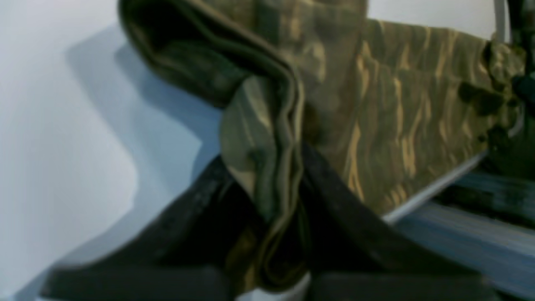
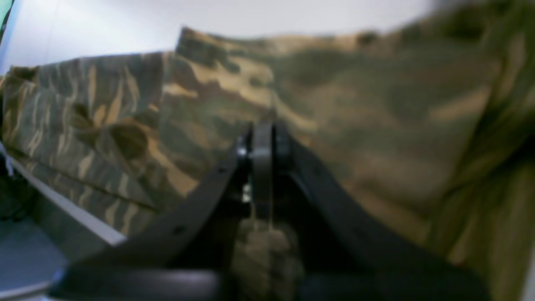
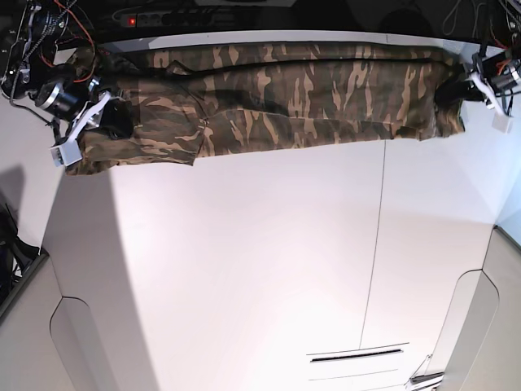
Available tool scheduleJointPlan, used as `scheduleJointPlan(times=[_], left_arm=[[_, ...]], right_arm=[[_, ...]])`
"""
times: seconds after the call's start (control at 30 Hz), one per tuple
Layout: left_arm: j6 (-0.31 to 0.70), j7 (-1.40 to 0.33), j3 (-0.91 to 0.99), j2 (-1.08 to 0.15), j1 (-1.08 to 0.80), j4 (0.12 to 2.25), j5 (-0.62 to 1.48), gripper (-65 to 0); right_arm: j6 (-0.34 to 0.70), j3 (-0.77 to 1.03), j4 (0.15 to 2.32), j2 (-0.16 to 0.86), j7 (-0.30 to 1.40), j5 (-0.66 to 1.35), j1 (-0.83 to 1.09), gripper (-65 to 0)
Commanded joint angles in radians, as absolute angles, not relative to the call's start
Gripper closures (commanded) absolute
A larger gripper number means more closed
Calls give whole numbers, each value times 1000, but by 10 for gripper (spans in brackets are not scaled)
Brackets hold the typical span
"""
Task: Fold the T-shirt properly
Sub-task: 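Fold the shirt again lengthwise into a long strip with both grippers, then grasp the strip's end with the left gripper and fold it toward the right gripper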
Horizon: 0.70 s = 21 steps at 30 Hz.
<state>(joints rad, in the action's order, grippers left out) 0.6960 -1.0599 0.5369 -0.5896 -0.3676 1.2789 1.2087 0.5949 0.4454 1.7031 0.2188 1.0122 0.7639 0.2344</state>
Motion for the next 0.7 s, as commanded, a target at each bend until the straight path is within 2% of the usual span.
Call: scheduleJointPlan(times=[0.0, 0.4, 0.53, 0.67], left_arm=[[698, -1058, 546, -614, -339, 1290, 1229, 0], [698, -1034, 534, -630, 54, 1290, 1015, 0], [698, -939, 475, -659, 152, 1290, 850, 0], [698, -935, 352, -702, 244, 1290, 812, 0]], right_arm=[[598, 469, 1737, 233, 995, 786, 224, 0], [588, 677, 1825, 233, 1051, 818, 195, 0], [589, 711, 1825, 233, 1098, 860, 195, 0], [589, 729, 1825, 233, 1100, 866, 195, 0]])
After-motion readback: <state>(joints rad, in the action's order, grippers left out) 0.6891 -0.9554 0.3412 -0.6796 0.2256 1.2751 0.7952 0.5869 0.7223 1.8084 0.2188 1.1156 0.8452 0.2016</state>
